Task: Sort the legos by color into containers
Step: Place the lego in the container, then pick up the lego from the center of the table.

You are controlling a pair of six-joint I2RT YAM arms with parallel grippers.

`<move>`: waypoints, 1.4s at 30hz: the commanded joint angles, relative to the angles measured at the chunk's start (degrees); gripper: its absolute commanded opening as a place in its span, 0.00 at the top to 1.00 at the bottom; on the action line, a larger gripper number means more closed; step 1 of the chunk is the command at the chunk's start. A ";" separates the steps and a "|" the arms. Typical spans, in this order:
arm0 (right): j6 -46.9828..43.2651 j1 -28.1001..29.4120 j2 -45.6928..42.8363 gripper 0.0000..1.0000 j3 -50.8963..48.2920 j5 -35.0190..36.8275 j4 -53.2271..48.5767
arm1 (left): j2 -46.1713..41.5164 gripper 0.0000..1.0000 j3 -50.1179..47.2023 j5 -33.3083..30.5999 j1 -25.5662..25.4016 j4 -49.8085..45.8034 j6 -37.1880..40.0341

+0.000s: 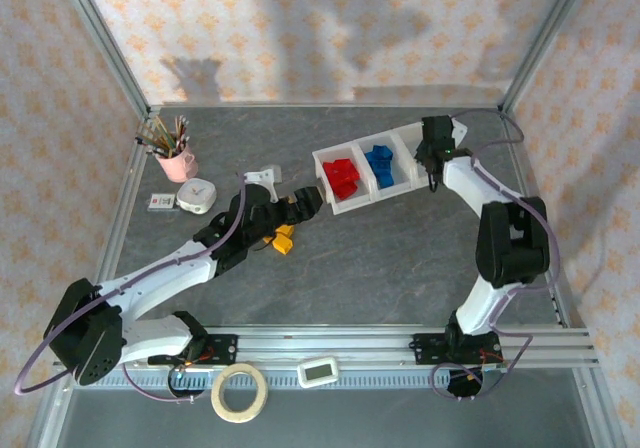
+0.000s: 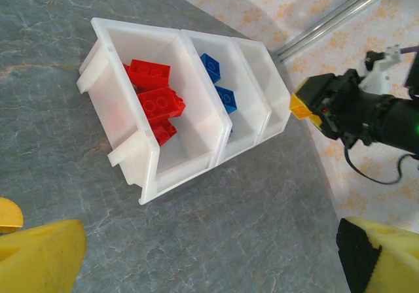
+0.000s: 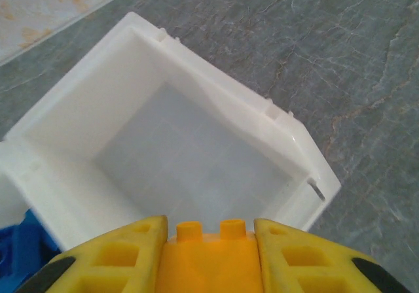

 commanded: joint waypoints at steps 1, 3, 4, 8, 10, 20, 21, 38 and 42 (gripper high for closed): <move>-1.90 -1.24 4.11 0.75 4.71 -1.98 0.88 | 0.36 0.01 2.14 0.29 -0.23 2.92 0.53; -2.09 -1.72 6.68 0.67 6.97 -2.27 0.95 | 0.46 0.01 2.40 -0.02 -0.25 2.93 0.74; -2.33 -1.81 7.65 0.61 8.23 -2.37 0.51 | 0.45 0.01 2.59 -0.14 -0.27 2.75 0.83; -2.34 -1.81 7.85 0.45 10.25 -5.11 -0.13 | 0.46 0.01 3.59 -0.53 -0.27 1.57 1.66; -2.14 -1.69 6.22 0.41 8.86 -6.59 1.08 | 0.13 0.01 3.73 -0.97 -0.22 1.27 1.84; -0.89 3.56 -7.27 0.37 -1.91 -10.09 1.58 | -4.63 0.01 2.56 -4.60 -0.09 -3.09 3.73; -0.85 4.77 -8.44 0.37 -2.97 -10.31 1.30 | -5.52 0.01 2.30 -5.26 -0.05 -4.08 3.94; 2.85 33.52 -11.02 0.30 -6.54 -9.49 -0.87 | -27.74 0.01 -7.39 -15.32 1.31 -21.82 0.21; 1.83 38.92 -5.00 0.30 -2.22 -10.53 -0.85 | -32.43 0.01 -8.60 -17.67 1.40 -25.64 -0.92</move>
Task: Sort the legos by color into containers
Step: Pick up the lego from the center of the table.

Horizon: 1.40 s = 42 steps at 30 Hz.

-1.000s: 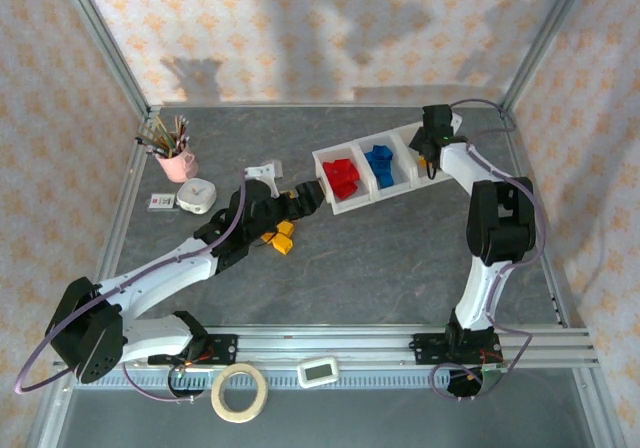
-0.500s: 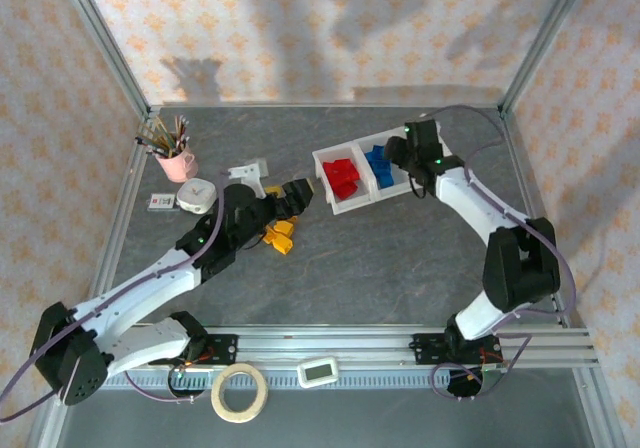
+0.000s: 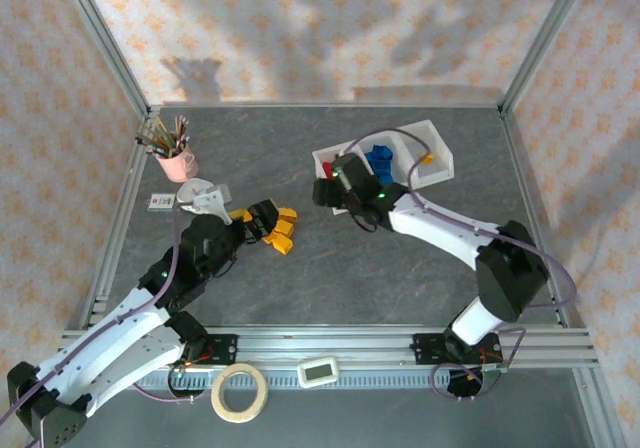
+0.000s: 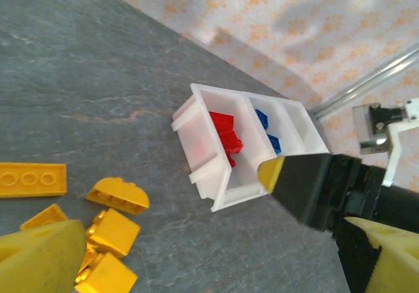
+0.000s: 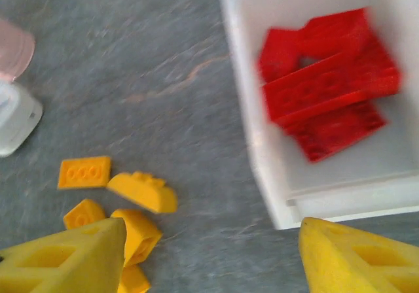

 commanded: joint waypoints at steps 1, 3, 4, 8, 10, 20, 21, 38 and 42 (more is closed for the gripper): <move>-0.42 3.35 6.11 0.30 4.94 0.19 -1.44 | -3.24 0.01 -1.11 -4.09 0.66 -6.04 -1.62; -0.78 5.21 9.90 0.30 8.27 1.16 -2.55 | -4.73 0.01 -1.29 -4.92 0.75 -7.39 -1.93; -0.55 5.93 11.86 0.30 10.06 1.42 -3.12 | -5.31 0.01 -1.28 -5.28 0.75 -8.02 -2.09; 2.38 8.00 19.00 0.28 16.89 4.63 -5.35 | -6.92 0.01 -1.26 -6.13 0.83 -9.48 -2.61; 3.90 8.19 22.47 0.26 20.14 5.78 -6.28 | -7.53 0.01 -1.44 -6.64 0.89 -9.82 -2.72; 11.13 9.41 34.92 0.10 33.01 12.39 -12.63 | -9.14 0.01 -0.90 -8.45 1.19 -11.86 -2.02; 11.36 9.52 35.69 0.09 33.55 12.77 -12.74 | -9.32 0.01 -1.07 -8.46 1.25 -11.79 -2.02; 13.58 10.24 36.22 0.17 30.04 15.98 -14.64 | -9.17 0.01 -2.41 -7.36 1.58 -9.95 -2.46; 13.91 10.53 34.73 0.21 27.73 16.09 -13.73 | -9.00 0.01 -2.39 -7.04 1.62 -9.72 -2.72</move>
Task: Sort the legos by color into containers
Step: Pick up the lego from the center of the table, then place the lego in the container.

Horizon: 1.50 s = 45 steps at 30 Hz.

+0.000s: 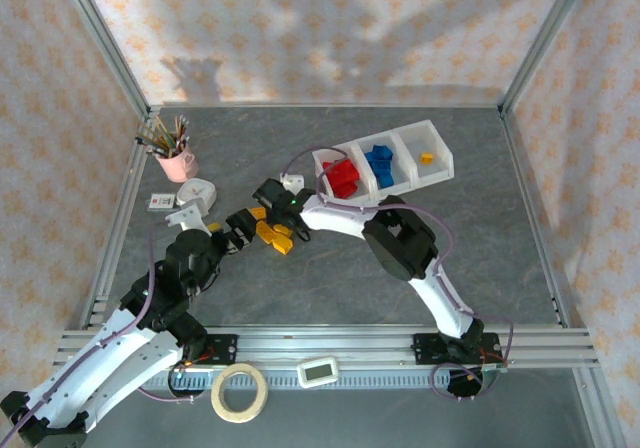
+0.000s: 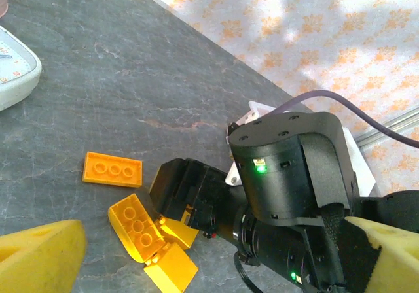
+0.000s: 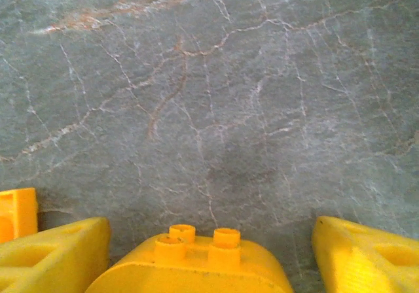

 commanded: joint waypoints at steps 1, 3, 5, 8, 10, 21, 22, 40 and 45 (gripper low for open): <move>1.46 0.54 -2.50 0.22 -2.76 1.84 -1.65 | -0.03 0.01 -0.61 0.14 0.50 1.09 -0.62; 0.73 0.49 -2.32 0.25 -2.89 1.67 -0.94 | 0.07 0.01 -0.62 0.35 0.50 1.28 -0.71; 0.26 0.50 -1.94 0.28 -2.31 1.28 -1.07 | 0.14 0.01 -0.47 0.54 0.60 1.29 -0.71; -0.50 0.54 -2.34 0.33 -2.64 1.40 -0.21 | 0.14 0.01 -0.27 0.41 0.60 1.07 -0.71; -1.19 0.53 -2.78 0.36 -2.74 1.36 0.51 | 0.13 0.01 -0.27 0.61 0.61 1.05 -0.71; -4.87 -0.01 -9.67 0.44 -2.42 2.46 1.00 | 1.89 0.01 1.61 1.45 0.62 1.66 -0.36; -5.29 -0.28 -11.13 0.44 -2.69 2.29 1.28 | 2.23 0.01 1.91 1.78 0.60 1.94 -0.27; -10.37 -19.42 -34.93 0.42 -18.40 1.43 2.91 | 19.30 0.01 6.50 12.95 0.40 18.87 1.54; -11.68 -28.25 -35.35 0.42 -22.79 -2.06 5.54 | 26.74 0.01 9.23 15.54 -0.83 23.58 2.43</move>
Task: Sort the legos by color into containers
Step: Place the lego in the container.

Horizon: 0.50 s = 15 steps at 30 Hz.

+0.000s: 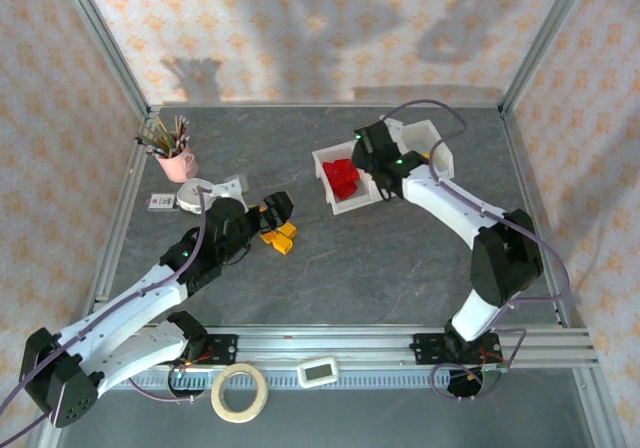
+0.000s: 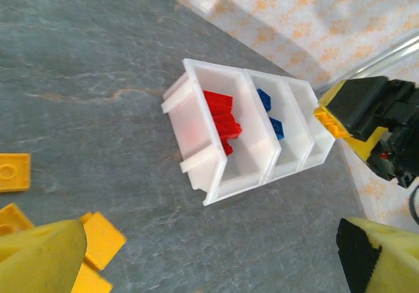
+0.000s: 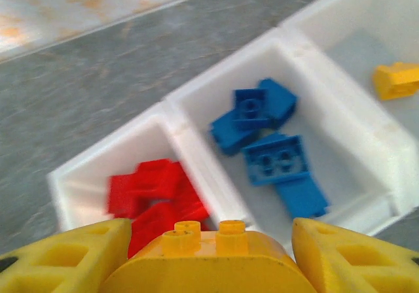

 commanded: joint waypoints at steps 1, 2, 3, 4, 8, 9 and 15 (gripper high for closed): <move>-1.82 -4.69 -0.51 0.42 -1.65 -1.33 1.42 | 3.85 0.01 3.33 2.96 -1.18 6.86 1.75; -2.00 -5.96 0.04 0.42 -1.70 -1.33 1.61 | 5.01 0.01 3.75 3.21 -1.55 7.79 1.75; -2.30 -7.36 0.92 0.42 -1.74 -1.85 2.04 | 6.45 0.01 4.10 3.66 -1.92 8.94 1.80; -2.33 -8.83 1.82 0.42 -1.54 -2.36 2.42 | 7.77 0.01 4.52 3.92 -2.19 9.75 1.82; -3.04 -12.27 5.35 0.42 0.15 -2.44 4.33 | 11.77 0.01 6.27 4.41 -2.56 11.87 1.87; -3.53 -13.24 6.66 0.42 1.76 -1.53 3.72 | 12.46 0.01 6.76 4.49 -2.65 12.07 1.80; -3.78 -18.50 14.71 0.42 9.17 -2.13 2.91 | 14.11 0.01 8.41 4.43 -2.84 12.43 2.12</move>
